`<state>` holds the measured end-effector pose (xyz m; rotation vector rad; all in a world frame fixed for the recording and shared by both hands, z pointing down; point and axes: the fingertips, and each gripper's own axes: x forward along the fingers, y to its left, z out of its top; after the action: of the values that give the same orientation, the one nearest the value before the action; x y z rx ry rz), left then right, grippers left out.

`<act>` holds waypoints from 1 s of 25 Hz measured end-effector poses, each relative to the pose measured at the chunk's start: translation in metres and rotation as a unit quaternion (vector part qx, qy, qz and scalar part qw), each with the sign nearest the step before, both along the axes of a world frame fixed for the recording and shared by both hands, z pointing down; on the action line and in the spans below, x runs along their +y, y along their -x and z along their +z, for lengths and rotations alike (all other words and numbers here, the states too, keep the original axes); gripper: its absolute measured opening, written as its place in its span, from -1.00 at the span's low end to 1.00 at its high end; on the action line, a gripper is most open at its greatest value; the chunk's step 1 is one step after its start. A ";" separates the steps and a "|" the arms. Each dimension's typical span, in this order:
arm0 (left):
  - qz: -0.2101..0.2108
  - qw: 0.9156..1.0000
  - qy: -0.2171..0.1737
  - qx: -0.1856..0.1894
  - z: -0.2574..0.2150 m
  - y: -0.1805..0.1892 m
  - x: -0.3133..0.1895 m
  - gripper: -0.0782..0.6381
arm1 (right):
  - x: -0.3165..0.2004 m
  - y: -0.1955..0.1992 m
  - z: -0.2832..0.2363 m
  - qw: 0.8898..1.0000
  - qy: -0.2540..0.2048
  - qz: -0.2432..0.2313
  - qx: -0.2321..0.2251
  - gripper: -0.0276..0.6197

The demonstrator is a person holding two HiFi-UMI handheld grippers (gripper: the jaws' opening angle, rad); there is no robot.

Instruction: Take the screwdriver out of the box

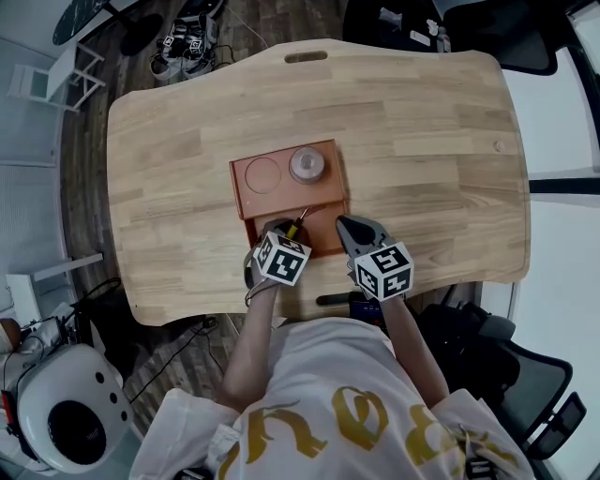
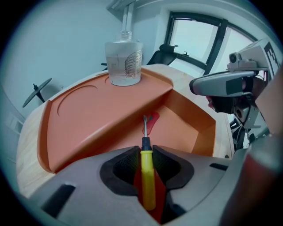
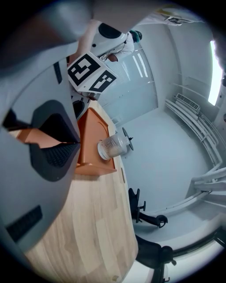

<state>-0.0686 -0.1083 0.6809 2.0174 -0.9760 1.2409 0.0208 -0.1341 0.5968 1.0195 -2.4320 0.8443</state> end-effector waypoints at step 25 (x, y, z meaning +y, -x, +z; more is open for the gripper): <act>0.076 0.996 -0.039 -0.022 -0.018 -0.006 0.004 -0.56 | 0.003 -0.027 -0.030 0.998 -0.030 0.049 0.000 -0.88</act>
<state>-0.0630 -0.1039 0.6633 2.1687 -0.9176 1.3508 0.0474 -0.1314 0.5672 1.1687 -2.4376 0.8067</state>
